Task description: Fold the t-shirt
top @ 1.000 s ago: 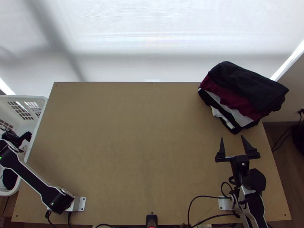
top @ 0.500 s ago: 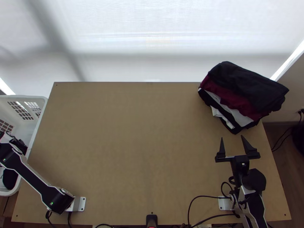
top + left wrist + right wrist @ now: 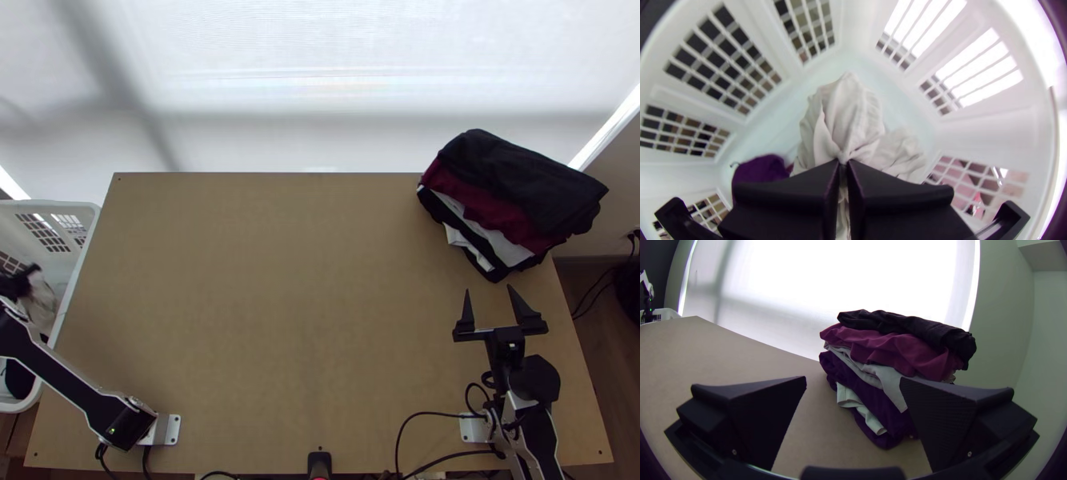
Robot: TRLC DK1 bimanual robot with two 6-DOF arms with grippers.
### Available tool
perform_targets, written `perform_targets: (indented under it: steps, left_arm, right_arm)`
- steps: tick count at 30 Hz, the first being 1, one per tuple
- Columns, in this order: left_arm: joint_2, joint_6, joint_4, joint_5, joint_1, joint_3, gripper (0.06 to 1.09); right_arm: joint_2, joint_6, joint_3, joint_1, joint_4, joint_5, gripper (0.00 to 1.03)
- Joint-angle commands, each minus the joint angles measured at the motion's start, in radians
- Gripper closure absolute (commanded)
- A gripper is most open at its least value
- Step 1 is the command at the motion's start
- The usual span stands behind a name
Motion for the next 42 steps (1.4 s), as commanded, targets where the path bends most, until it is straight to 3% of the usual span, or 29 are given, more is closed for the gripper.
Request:
perform_targets:
  steps: [1,4,13,26,30,35,42]
  left_arm:
    - [-0.192,-0.068,0.024,0.059,-0.026,0.013,1.05]
    - [-0.293,-0.105,0.020,0.114,-0.043,0.013,1.05]
    - [-0.631,-0.202,0.012,0.167,-0.156,-0.015,1.05]
    - [-1.065,-0.243,-0.076,0.191,-0.589,-0.154,1.05]
    - [-1.130,-0.292,-0.076,0.162,-0.776,-0.232,1.05]
    - [-1.202,-0.325,-0.045,0.052,-1.046,-0.378,1.05]
    - [-1.320,-0.363,0.133,-0.125,-1.434,-0.694,1.05]
  right_arm:
    - [-0.005,0.010,-0.008,-0.005,-0.014,-0.003,0.04]
    - [-0.005,0.010,-0.010,-0.005,-0.014,-0.002,0.04]
    - [-0.005,0.010,-0.008,-0.005,-0.014,-0.003,0.04]
    - [-0.005,0.010,-0.008,-0.006,-0.014,-0.003,0.04]
    - [-0.005,0.010,-0.010,-0.005,-0.013,-0.003,0.04]
    - [-0.005,0.010,-0.008,-0.005,-0.014,-0.003,0.04]
    - [-0.005,0.010,-0.008,-0.005,-0.013,-0.003,0.04]
